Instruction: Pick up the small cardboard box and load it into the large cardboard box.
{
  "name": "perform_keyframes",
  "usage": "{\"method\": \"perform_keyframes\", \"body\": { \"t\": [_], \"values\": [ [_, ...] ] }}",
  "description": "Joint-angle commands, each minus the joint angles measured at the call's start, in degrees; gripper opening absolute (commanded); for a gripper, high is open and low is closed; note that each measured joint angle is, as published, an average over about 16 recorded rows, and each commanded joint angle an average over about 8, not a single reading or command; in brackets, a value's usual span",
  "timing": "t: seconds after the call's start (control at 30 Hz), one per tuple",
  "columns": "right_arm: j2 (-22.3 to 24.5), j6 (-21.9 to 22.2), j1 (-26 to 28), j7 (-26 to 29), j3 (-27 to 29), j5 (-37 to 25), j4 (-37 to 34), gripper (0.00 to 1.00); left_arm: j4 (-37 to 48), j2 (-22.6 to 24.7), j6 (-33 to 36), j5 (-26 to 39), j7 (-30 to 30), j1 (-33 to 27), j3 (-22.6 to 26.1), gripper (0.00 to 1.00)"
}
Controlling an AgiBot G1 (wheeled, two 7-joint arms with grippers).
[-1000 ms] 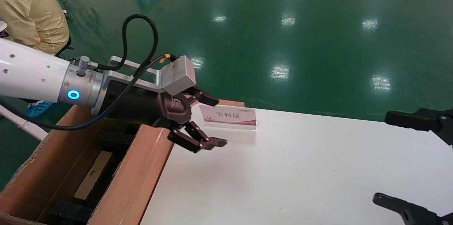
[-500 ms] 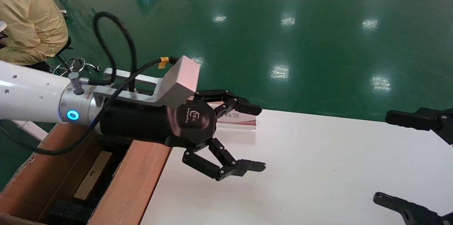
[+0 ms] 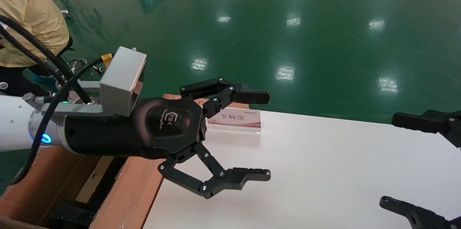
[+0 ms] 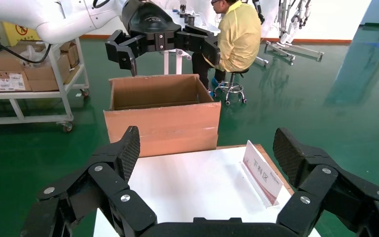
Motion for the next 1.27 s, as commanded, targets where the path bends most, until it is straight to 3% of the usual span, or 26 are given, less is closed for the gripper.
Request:
{"method": "perform_keyframes", "body": {
  "t": [0.03, 1.27],
  "values": [
    [-0.01, -0.01, -0.01, 0.02, 0.04, -0.03, 0.01, 1.00, 0.04, 0.12, 0.21, -0.31, 0.30, 0.55, -0.67, 1.00],
    [-0.21, -0.21, -0.18, 0.36, 0.66, -0.42, 0.15, 1.00, 0.09, 0.10, 0.21, -0.49, 0.39, 0.65, -0.70, 1.00]
  ]
}}
